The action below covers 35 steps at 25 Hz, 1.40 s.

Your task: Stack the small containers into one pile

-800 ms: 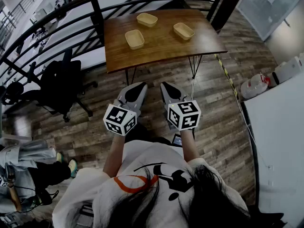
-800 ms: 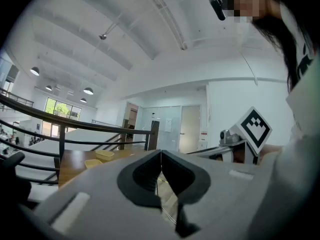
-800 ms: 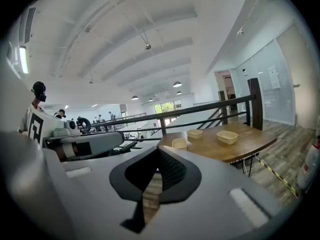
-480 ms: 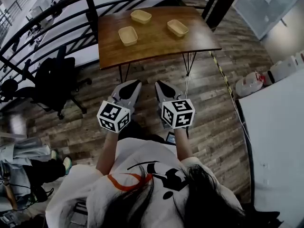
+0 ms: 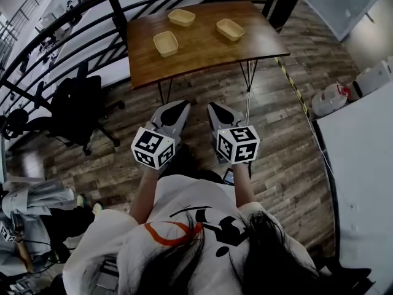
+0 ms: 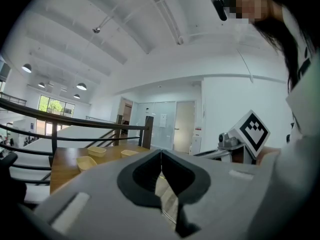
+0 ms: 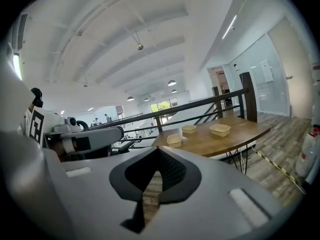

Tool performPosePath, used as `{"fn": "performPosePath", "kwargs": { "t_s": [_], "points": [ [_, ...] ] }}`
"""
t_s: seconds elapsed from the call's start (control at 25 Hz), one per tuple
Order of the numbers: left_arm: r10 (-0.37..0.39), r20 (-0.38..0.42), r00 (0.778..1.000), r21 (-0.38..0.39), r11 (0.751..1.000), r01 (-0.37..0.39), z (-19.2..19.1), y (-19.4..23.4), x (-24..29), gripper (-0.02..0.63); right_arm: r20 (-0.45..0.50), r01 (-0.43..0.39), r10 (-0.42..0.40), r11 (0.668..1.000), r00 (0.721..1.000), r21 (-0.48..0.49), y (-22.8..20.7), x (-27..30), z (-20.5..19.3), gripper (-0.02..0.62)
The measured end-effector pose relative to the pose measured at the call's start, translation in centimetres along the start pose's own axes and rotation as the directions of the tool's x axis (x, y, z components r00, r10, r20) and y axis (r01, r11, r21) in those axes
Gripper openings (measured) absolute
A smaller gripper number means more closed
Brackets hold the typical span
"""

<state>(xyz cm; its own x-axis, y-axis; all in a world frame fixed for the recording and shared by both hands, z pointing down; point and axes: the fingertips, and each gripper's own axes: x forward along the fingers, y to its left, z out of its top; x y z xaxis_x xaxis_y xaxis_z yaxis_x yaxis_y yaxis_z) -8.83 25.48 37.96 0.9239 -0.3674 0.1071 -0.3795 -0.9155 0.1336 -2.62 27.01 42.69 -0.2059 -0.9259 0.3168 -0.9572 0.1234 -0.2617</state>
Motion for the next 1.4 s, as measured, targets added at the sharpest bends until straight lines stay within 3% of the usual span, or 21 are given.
{"fn": "performPosePath", "kwargs": {
  "t_s": [0.4,0.88,1.12,1.4],
  "points": [
    [-0.027,-0.034,0.999,-0.015,1.0,0.026,-1.3,1.0,2.7,0.0,-0.033,0.015,-0.014,1.0,0.999,0.012,-2.5,2.1,-0.3,0.018],
    [-0.068,-0.047,0.997,-0.049,0.997,0.066,-1.1,10.6,10.2,0.0,-0.051,0.056,-0.054,0.997,0.997,0.045,-8.3,12.3,3.5,0.018],
    [-0.097,-0.034,0.995,-0.102,0.99,0.093,0.5,16.5,13.7,0.0,-0.093,0.071,-0.066,0.996,0.994,0.051,-9.7,18.3,5.5,0.018],
    [-0.184,-0.035,0.982,-0.145,0.973,0.178,1.2,21.6,17.2,0.0,-0.132,0.117,-0.112,0.993,0.985,0.027,-11.0,23.6,7.3,0.018]
  ]
}}
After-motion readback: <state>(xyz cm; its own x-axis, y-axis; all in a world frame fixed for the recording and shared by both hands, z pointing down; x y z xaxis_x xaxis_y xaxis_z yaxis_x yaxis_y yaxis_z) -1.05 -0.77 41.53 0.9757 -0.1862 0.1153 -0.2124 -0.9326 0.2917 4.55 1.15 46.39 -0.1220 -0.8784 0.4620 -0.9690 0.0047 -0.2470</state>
